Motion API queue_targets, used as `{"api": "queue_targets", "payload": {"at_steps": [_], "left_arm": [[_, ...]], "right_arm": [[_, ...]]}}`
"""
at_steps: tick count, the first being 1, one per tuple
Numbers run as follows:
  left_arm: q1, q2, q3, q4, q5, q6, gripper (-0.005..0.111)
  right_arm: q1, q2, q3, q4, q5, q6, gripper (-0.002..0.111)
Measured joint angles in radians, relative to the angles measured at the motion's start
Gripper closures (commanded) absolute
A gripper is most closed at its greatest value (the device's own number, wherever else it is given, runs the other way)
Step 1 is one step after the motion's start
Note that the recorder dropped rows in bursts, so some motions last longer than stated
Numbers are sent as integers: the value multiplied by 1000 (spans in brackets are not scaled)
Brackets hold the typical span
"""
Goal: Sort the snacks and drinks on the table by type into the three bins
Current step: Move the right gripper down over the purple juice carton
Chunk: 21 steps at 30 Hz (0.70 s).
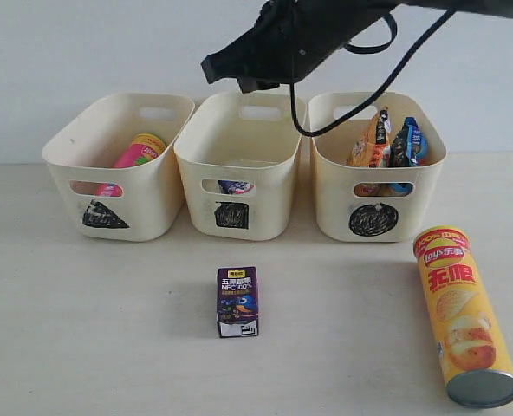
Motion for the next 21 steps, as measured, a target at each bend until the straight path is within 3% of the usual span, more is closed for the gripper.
{"api": "queue_targets", "payload": {"at_steps": [12,21], "left_arm": [[0,0,0,0,0,0,102],[0,0,0,0,0,0,102]], "right_arm": [[9,-70,0,24,463,61,108],[110,-71,129,55,535,85,108]]}}
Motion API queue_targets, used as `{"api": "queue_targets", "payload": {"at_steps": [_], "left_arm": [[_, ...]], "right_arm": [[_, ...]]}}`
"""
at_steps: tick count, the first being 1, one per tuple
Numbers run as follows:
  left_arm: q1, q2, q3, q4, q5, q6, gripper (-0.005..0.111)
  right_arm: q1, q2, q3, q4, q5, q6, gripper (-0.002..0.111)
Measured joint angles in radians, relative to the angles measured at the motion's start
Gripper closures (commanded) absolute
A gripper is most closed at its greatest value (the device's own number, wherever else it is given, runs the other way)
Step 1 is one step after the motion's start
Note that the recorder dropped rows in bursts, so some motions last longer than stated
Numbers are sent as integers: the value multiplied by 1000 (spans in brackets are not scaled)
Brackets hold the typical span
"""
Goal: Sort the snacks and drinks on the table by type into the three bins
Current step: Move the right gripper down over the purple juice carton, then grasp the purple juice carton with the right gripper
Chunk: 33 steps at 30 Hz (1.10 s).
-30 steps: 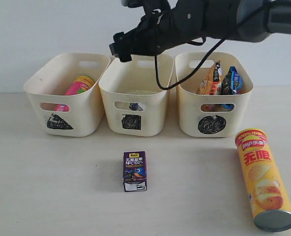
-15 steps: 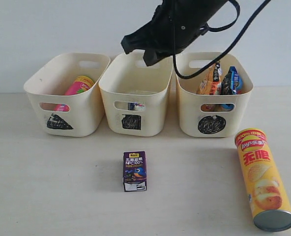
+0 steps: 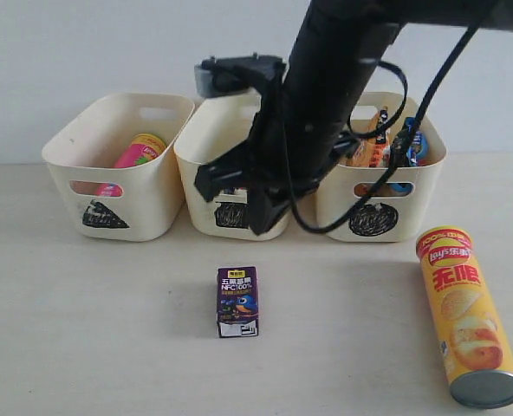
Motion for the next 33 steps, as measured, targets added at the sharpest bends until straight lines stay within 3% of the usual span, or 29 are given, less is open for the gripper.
{"api": "queue_targets", "payload": {"at_steps": [3,6,8,9,12,18,33], "left_arm": [[0,0,0,0,0,0,102],[0,0,0,0,0,0,102],[0,0,0,0,0,0,102],[0,0,0,0,0,0,102],[0,0,0,0,0,0,102],[0,0,0,0,0,0,102],[0,0,0,0,0,0,102]], "right_arm": [[18,0,69,5,-37,16,107],[22,0,137,18,-108,43,92],[22,2,165,18,-153,63,73],[22,7,172,18,-173,75,55],[22,31,181,18,-220,112,21],[29,93,175,9,-293,253,31],[41,374,-114,-133,-186,537,31]]}}
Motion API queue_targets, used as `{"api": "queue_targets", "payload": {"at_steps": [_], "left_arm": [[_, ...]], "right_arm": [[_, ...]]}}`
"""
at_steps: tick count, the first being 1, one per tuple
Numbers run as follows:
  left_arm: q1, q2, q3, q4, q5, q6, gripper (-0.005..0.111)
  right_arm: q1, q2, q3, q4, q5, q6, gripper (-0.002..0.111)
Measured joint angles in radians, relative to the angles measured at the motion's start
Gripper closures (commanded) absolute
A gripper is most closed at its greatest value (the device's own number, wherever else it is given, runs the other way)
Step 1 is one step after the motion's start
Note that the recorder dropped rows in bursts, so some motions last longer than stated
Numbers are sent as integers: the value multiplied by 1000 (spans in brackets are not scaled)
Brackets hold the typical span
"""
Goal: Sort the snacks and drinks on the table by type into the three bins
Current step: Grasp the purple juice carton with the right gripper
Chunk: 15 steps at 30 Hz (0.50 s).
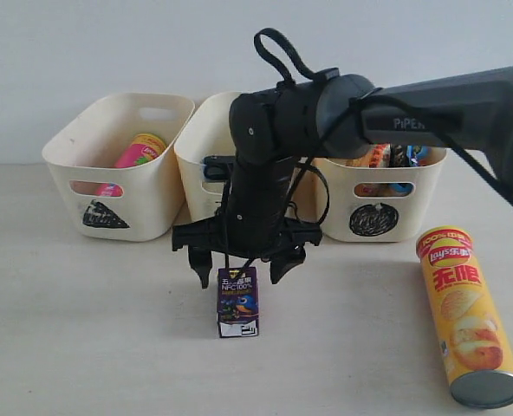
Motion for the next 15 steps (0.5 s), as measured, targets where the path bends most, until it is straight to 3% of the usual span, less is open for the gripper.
{"api": "queue_targets", "payload": {"at_steps": [5,7,13,15], "left_arm": [[0,0,0,0,0,0,102],[0,0,0,0,0,0,102],[0,0,0,0,0,0,102],[0,0,0,0,0,0,102]], "right_arm": [[0,55,-16,-3,10,-5,32],[0,63,-16,-3,6,-14,38],[0,63,-16,0,-15,-41,109],[0,63,-16,0,-11,-41,108]]}}
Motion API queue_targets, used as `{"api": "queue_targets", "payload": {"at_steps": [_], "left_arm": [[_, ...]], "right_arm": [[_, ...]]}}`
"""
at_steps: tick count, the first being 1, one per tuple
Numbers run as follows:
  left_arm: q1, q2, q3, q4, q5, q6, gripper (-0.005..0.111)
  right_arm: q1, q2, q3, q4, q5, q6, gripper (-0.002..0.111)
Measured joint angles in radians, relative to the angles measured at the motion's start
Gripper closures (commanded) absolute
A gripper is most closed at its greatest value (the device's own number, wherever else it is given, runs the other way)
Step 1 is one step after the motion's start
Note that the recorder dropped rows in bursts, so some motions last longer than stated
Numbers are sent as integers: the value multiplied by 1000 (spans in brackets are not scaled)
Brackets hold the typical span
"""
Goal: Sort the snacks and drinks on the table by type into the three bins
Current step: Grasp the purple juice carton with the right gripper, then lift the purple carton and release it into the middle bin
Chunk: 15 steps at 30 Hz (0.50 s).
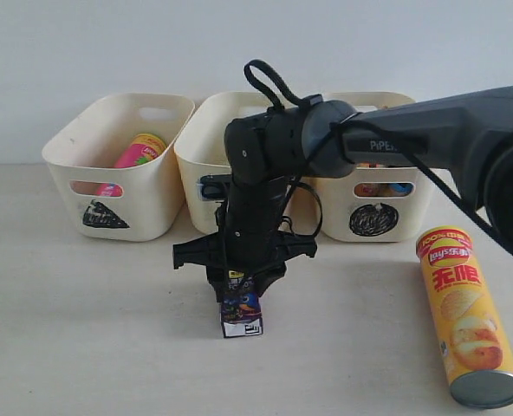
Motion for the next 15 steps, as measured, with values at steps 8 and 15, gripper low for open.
{"api": "queue_targets", "payload": {"at_steps": [8,15], "left_arm": [[0,0,0,0,0,0,102],[0,0,0,0,0,0,102]], "right_arm": [[0,-47,-2,2,36,-45,108],[-25,-221,-7,15,19,-100,108]]}}
